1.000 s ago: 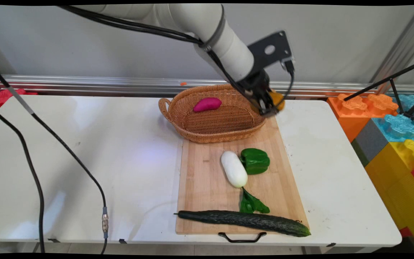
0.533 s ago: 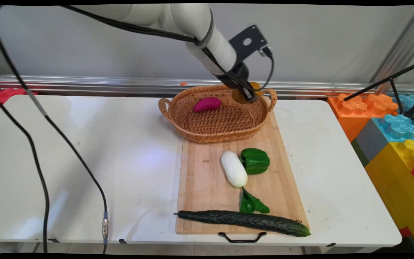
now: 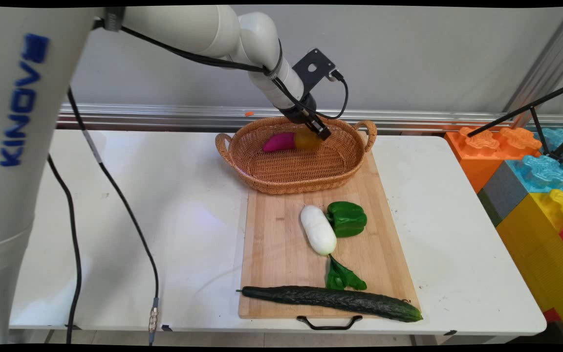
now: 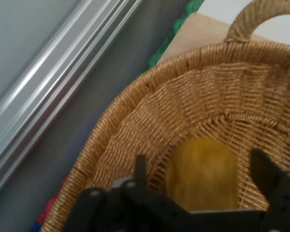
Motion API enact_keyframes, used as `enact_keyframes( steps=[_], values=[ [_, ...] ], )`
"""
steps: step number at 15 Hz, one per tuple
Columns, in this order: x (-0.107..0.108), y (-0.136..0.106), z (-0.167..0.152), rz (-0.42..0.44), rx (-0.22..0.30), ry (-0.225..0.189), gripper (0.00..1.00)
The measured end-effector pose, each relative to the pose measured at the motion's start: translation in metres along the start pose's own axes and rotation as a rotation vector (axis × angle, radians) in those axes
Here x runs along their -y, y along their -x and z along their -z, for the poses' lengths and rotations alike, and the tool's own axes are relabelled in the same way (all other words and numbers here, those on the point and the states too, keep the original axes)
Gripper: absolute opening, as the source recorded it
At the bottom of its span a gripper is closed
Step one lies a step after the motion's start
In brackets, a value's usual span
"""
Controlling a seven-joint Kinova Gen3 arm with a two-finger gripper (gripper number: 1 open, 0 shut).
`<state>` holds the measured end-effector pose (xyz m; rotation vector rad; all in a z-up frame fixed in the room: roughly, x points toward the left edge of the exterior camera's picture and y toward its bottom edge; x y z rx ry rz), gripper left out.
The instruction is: Place the picked object in the vegetable basket
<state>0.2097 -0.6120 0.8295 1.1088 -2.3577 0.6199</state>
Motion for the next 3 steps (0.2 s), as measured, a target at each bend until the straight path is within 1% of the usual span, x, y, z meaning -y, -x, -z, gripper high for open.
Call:
enact_keyframes(
  steps=[3],
  values=[
    [-0.0014, -0.0048, -0.0047, 0.019, -0.001, 0.010, 1.00]
  ],
)
